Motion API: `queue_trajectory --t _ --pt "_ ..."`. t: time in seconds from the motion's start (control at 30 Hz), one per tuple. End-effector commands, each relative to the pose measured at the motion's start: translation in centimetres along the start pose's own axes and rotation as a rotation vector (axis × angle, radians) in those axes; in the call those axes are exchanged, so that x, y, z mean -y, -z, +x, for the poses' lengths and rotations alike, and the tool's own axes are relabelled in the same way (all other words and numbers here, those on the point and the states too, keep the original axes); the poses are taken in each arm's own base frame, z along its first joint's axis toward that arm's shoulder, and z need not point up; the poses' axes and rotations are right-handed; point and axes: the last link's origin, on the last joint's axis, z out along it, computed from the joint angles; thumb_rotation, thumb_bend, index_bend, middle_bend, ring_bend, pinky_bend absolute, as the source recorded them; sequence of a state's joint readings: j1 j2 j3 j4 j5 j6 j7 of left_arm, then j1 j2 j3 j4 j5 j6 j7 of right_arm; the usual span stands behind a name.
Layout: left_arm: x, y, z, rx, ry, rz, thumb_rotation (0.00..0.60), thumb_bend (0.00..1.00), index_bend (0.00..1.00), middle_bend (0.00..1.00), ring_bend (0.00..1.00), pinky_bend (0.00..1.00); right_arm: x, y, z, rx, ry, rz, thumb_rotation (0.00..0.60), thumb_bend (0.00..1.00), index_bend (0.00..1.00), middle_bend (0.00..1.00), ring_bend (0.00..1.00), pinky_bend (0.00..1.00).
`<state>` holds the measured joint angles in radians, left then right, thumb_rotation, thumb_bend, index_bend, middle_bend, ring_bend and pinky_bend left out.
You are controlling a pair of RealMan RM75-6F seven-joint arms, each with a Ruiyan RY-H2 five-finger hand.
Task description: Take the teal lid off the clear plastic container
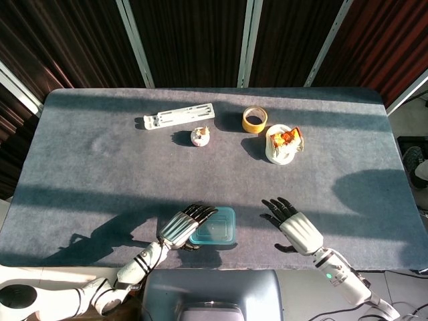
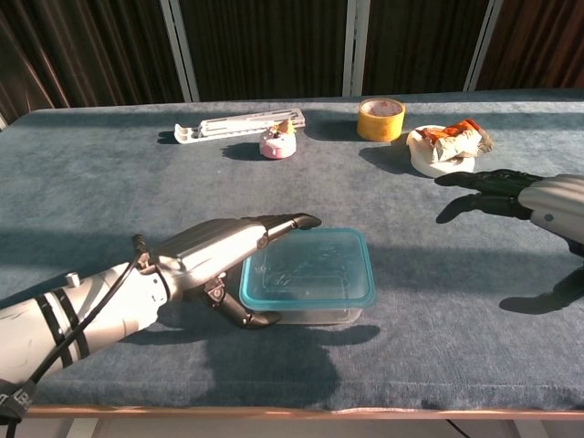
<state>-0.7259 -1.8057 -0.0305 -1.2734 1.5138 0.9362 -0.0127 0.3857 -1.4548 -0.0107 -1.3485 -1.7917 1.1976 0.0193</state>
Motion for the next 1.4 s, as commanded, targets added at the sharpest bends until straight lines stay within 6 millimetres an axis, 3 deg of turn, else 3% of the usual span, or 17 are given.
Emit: queue_trajectory --t 0.03,0.2,0.47,0.93,1.4 --pt "0.1 -0.2 0.0 -0.006 -0.001 0.003 0.6 0.27 0.0 0.32 0.31 0.39 1.8 -1.9 -1.1 -0.022 -0.033 0.108 0.6 0.35 0.44 0.11 0.0 0.0" --pt "-0.1 -0.3 -0.1 -0.004 -0.004 0.003 0.6 0.27 0.0 0.32 0.31 0.39 3.9 -3.5 -2.0 -0.069 -0.091 0.211 0.6 0.38 0.48 0.14 0.0 0.0" --pt "0.0 -0.4 0.0 -0.005 -0.011 0.008 0.6 0.27 0.0 0.32 0.31 0.39 5.3 -4.8 -2.7 -0.109 -0.096 0.263 0.6 0.38 0.52 0.15 0.01 0.02" --pt "0.3 -0.1 0.1 0.005 -0.014 0.018 0.6 0.27 0.0 0.32 0.32 0.4 5.2 -5.8 -3.1 -0.097 -0.088 0.234 0.6 0.45 0.54 0.15 0.02 0.02" --pt "0.2 -0.3 -0.2 0.009 -0.019 0.017 0.6 0.27 0.0 0.32 0.32 0.41 5.3 -6.3 -3.4 -0.083 -0.091 0.228 0.6 0.45 0.55 0.16 0.02 0.02"
